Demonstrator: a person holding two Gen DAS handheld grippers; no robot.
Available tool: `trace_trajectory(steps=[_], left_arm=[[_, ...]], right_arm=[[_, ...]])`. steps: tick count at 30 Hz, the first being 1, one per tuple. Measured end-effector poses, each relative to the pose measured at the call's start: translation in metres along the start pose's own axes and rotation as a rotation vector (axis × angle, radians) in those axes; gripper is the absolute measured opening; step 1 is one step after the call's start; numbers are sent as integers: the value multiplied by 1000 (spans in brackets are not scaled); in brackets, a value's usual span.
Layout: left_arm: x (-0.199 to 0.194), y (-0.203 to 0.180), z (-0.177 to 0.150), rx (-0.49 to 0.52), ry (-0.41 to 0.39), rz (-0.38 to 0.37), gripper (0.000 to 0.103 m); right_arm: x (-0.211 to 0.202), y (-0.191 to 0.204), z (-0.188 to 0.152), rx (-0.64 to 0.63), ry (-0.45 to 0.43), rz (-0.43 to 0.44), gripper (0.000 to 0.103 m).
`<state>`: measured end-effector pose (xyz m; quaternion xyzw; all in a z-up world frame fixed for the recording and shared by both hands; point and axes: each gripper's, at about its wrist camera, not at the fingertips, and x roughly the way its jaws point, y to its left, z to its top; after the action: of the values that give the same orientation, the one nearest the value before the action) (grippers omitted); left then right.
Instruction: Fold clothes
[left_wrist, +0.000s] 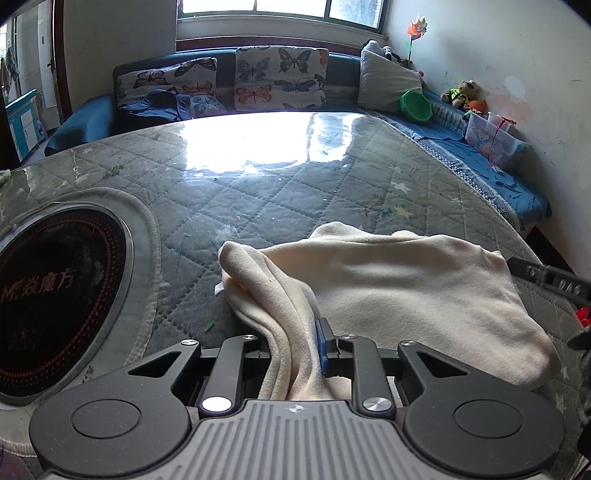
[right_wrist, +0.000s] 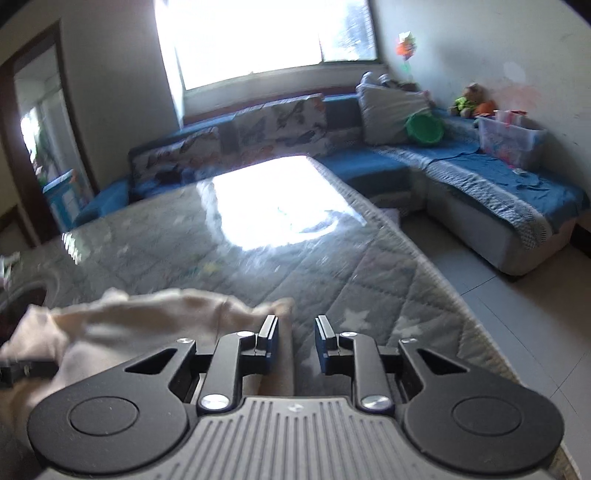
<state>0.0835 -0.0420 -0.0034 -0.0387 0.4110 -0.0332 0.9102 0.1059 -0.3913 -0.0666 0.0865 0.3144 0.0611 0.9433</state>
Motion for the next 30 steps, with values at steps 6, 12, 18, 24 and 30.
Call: trace_trajectory(steps=[6, 12, 18, 24, 30], left_arm=[[0, -2, -1, 3, -2, 7, 23], [1, -1, -1, 3, -2, 7, 23], [1, -1, -1, 5, -4, 9, 23], [1, -1, -1, 6, -3, 10, 23], [1, -1, -1, 8, -3, 10, 23]], right_arm=[[0, -7, -3, 34, 28, 59, 39], [5, -5, -7, 29, 47, 72, 40], [7, -1, -6, 4, 56, 85, 38], [10, 0, -4, 9, 53, 104, 17], [6, -5, -2, 33, 49, 115, 26]])
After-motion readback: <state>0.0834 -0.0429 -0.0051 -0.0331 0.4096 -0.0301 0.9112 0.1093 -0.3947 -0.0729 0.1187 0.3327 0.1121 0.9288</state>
